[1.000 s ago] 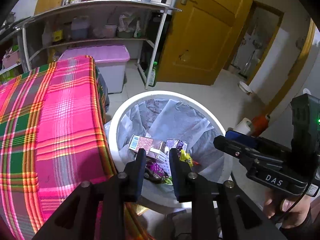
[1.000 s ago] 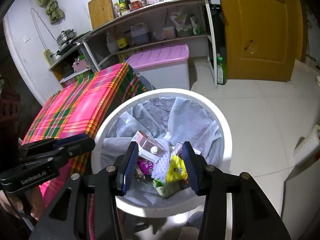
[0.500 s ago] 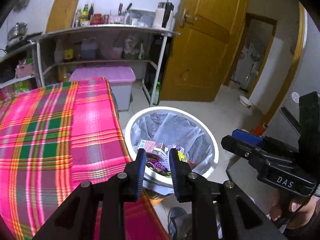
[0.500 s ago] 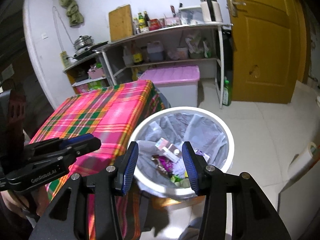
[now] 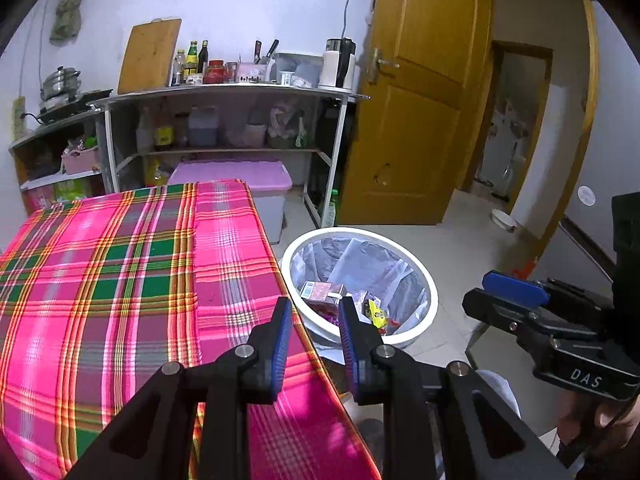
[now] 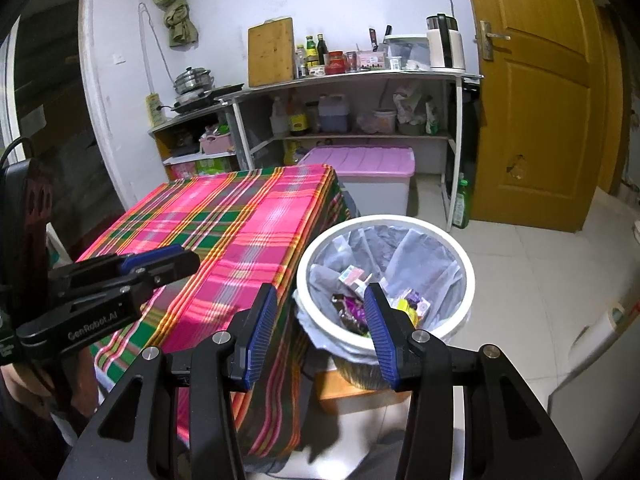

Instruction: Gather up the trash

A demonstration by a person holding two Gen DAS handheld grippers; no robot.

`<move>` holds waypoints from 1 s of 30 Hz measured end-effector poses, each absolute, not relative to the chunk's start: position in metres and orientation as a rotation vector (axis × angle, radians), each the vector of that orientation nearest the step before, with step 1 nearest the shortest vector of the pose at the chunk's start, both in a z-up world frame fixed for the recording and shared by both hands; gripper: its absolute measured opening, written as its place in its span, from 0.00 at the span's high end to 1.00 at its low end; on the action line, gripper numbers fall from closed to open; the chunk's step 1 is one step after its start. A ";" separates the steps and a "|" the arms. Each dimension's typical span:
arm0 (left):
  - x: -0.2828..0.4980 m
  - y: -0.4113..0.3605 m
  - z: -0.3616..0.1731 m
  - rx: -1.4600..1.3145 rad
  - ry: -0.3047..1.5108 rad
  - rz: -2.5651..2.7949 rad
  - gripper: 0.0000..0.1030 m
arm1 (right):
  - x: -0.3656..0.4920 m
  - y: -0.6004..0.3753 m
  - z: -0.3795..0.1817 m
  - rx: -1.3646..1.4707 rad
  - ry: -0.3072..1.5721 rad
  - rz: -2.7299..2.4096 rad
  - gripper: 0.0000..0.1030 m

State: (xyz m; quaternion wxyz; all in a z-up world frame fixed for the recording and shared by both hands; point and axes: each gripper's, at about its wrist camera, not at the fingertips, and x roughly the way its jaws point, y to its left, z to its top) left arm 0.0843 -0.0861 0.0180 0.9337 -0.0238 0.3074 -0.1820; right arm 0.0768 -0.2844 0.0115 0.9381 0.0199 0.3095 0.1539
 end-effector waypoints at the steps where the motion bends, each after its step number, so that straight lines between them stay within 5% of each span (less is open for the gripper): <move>1: 0.081 -0.085 0.018 -0.050 0.627 -0.371 0.77 | 0.074 -0.284 0.012 0.038 0.631 0.314 0.55; 30: 0.057 -0.082 0.020 -0.048 0.611 -0.367 0.77 | 0.061 -0.287 0.014 0.031 0.616 0.310 0.55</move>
